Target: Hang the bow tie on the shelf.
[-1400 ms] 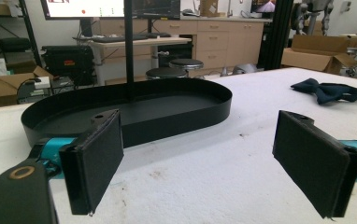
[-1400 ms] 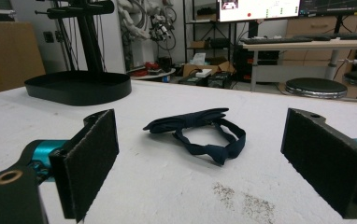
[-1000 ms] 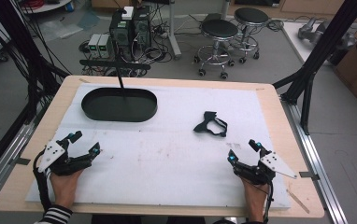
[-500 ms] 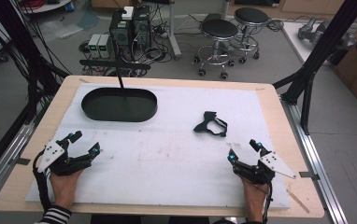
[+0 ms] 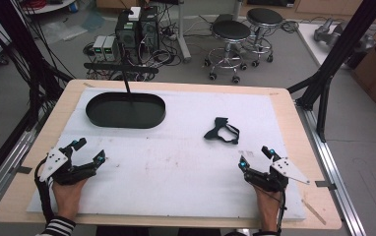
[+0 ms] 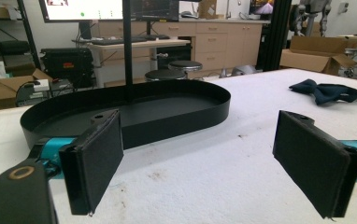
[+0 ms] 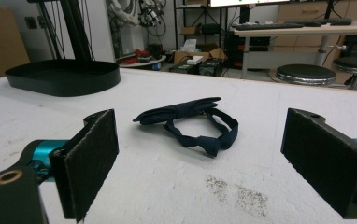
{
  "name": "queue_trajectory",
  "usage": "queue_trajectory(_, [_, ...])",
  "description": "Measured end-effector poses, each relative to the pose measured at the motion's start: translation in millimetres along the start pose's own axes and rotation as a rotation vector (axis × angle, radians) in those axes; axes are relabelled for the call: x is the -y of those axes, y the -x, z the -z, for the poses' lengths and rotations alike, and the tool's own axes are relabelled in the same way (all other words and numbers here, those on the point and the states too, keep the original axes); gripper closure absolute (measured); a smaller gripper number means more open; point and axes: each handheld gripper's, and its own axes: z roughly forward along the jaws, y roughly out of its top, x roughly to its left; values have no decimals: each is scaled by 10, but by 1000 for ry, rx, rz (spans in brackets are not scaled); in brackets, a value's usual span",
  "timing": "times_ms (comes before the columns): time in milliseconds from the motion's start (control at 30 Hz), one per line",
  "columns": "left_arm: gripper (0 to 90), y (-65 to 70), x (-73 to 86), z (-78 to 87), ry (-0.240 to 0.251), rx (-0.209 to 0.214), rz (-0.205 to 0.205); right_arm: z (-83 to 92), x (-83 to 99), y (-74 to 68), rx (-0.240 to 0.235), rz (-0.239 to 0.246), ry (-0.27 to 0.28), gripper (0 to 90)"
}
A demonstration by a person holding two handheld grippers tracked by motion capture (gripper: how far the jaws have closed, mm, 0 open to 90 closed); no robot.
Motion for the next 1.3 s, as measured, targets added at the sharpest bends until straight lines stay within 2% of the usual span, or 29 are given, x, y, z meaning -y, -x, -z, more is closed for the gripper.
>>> queue_trajectory(200, [165, -1, 1, 2, 2, 1, 2, -45, -60, -15, -1, 4, -13, 102])
queue_trajectory(400, [165, -1, 1, 1, 1, 0, 3, -126, -209, -59, -14, 20, -32, 102])
queue_trajectory(700, [165, -3, 1, 0, 3, 1, 5, -337, -492, -176, -38, 66, -64, 102])
queue_trajectory(867, [165, -9, 0, 3, 2, 1, 4, -488, -613, -228, -42, 61, -90, 103])
queue_trajectory(1033, [165, -9, 0, 4, 0, 1, 5, -689, -689, -229, -37, 26, -171, 106])
queue_trajectory(1067, [165, -9, 0, 3, 2, 0, 7, -689, -689, -229, -37, 26, -171, 106])
queue_trajectory(1100, [165, -9, 1, 2, 2, 0, 7, -768, -724, -218, -40, 13, -211, 106])
queue_trajectory(1300, [165, -9, 0, 3, 1, 0, 7, -930, -794, -219, -41, 6, -270, 106])
